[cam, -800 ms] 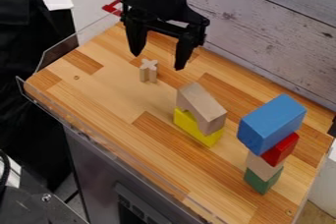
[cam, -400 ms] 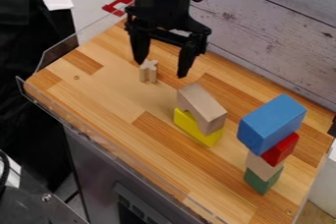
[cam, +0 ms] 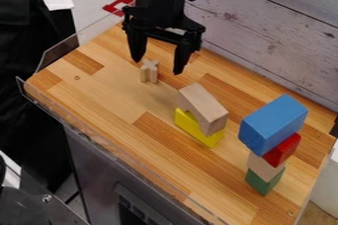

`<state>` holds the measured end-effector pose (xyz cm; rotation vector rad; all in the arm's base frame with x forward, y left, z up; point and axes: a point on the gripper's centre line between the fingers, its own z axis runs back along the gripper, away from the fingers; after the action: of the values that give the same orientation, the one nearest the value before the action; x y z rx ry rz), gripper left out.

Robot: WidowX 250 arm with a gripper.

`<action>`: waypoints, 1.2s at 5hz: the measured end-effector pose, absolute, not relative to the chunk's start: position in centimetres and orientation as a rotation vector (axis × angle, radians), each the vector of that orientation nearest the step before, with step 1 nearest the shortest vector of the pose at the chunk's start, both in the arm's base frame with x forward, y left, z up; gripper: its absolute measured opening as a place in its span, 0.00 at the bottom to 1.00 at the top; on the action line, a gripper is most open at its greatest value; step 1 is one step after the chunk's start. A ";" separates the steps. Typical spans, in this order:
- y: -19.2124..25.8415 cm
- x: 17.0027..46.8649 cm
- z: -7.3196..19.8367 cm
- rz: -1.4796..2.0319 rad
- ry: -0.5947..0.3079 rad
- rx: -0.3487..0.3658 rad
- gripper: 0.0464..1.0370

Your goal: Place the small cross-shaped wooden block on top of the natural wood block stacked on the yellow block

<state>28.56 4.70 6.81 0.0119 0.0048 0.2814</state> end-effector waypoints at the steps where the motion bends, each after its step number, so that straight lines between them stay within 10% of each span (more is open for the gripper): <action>1: 5.0 28.7 6.9 0.288 -0.009 0.011 0.96; 6: 8.4 29.9 2.8 0.469 -0.001 -0.060 0.96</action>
<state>29.89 8.38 2.75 -0.0602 -0.0009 0.4692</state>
